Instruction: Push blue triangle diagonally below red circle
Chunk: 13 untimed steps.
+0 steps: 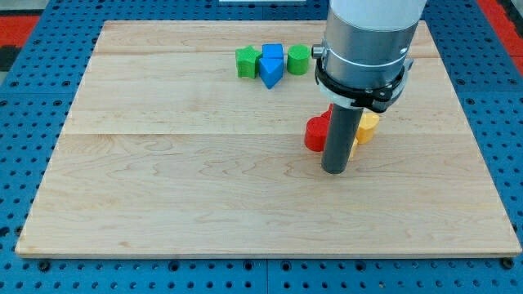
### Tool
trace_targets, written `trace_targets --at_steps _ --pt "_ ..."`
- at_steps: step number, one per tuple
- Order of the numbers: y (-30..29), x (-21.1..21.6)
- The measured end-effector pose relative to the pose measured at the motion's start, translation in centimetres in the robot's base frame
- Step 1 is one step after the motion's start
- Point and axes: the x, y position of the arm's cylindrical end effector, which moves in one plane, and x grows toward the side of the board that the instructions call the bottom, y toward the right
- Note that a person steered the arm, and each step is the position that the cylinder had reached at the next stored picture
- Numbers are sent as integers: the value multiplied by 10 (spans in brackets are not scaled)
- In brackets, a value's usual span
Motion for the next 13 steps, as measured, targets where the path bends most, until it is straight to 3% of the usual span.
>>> trace_targets --at_steps 3,4,5,6,7,8,9,10,12,13 --pt "8 -5" --pt "29 39" --pt "131 2" --pt "172 -90" --pt "139 -184" --pt "52 -232" --pt "-43 -226" --pt "-103 -180" --pt "-135 -69" --pt "-121 -28"
